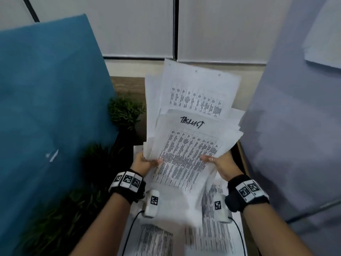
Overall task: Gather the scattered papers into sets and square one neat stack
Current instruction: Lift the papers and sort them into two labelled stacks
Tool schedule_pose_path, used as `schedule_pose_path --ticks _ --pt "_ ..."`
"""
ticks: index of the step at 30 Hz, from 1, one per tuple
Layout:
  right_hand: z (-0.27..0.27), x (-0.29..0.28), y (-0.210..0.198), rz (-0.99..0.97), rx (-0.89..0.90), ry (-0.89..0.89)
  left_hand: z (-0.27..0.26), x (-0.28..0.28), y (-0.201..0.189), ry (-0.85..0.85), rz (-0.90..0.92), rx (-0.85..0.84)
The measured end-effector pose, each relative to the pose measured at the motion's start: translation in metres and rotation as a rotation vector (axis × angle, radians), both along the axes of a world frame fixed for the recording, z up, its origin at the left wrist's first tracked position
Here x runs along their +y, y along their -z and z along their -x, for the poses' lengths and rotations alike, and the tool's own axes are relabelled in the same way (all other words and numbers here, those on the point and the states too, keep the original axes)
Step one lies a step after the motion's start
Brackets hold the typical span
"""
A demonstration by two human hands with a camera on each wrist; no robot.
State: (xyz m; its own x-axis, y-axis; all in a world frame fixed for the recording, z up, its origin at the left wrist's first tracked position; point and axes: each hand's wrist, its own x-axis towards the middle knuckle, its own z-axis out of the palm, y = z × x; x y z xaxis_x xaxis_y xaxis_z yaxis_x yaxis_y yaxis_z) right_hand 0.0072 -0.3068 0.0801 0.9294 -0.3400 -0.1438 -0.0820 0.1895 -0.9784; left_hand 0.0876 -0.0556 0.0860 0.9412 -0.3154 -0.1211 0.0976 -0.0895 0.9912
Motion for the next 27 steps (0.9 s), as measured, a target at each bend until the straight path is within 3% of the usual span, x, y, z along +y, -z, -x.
schedule_pose_path --ticks 5,8,11,15,18,23,27 --pt "0.007 -0.001 -0.044 0.077 -0.106 -0.001 -0.001 -0.003 -0.028 -0.038 0.162 -0.135" --pt "0.014 -0.008 -0.042 0.066 -0.082 -0.098 -0.003 0.007 -0.026 0.013 0.178 -0.18" --pt "0.018 0.008 -0.018 0.112 0.044 -0.137 0.007 0.006 -0.012 0.001 0.084 -0.159" --pt "0.01 0.043 -0.006 0.196 0.041 -0.007 0.023 -0.013 -0.009 -0.216 0.052 -0.176" --pt "0.003 0.042 -0.027 0.16 -0.097 0.164 0.013 -0.013 -0.026 -0.288 0.047 -0.313" --pt "0.003 0.041 -0.072 0.22 -0.281 0.29 0.01 -0.018 -0.055 -0.313 -0.037 -0.589" --pt "0.026 0.035 -0.073 0.305 -0.231 0.15 0.025 -0.009 -0.038 -0.255 -0.159 -0.613"
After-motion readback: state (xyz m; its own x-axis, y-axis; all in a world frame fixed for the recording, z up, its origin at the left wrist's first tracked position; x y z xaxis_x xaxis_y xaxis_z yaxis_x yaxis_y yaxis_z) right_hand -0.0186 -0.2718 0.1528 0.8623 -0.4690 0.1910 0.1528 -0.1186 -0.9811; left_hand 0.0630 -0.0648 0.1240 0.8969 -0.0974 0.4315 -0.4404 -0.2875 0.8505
